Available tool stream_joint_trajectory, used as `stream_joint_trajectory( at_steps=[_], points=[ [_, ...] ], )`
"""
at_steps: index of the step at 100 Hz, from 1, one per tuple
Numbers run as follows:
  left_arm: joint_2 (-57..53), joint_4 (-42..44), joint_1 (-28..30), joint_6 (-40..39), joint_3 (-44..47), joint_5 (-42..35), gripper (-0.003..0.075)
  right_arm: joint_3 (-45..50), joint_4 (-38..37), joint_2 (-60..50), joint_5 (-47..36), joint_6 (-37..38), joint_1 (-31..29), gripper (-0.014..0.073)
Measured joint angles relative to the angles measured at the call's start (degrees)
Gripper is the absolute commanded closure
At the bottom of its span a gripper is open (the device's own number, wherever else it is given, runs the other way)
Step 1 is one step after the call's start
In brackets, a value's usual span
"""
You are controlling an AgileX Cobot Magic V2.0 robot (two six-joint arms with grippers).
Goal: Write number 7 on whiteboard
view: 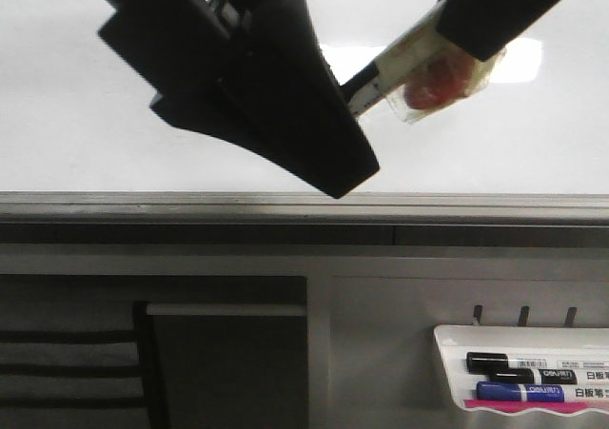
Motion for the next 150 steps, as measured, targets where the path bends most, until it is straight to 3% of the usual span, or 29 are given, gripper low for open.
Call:
stream_joint_trajectory(
  at_steps=[28, 68, 81, 93, 102, 126, 150],
  points=[
    [0.21, -0.61, 0.0, 0.0, 0.0, -0.69, 0.0541, 0.0, 0.0, 0.0, 0.1, -0.13, 0.0, 0.0648],
    [0.57, -0.48, 0.0, 1.02, 0.0, -0.69, 0.0735, 0.0, 0.0, 0.0, 0.42, -0.26, 0.0, 0.0648],
    [0.57, -0.34, -0.03, 1.53, 0.0, -0.69, 0.0741, 0.0, 0.0, 0.0, 0.42, -0.28, 0.0, 0.0589],
    [0.57, -0.34, -0.03, 1.53, 0.0, -0.69, 0.0741, 0.0, 0.0, 0.0, 0.42, -0.28, 0.0, 0.0375],
    [0.57, -0.63, -0.12, 1.42, 0.0, -0.55, 0.0741, 0.0, -0.11, 0.0, 0.05, -0.28, 0.0, 0.0274],
    [0.57, 0.62, 1.26, -2.05, 0.0, -1.13, 0.0741, -2.67, -7.23, -3.0, -0.03, 7.43, 0.28, 0.0261],
    [-2.57, 7.77, 11.98, -19.05, 0.0, -1.35, 0.0741, -3.62, -16.44, -10.19, 0.85, 18.21, 0.28, 0.0261]
  ],
)
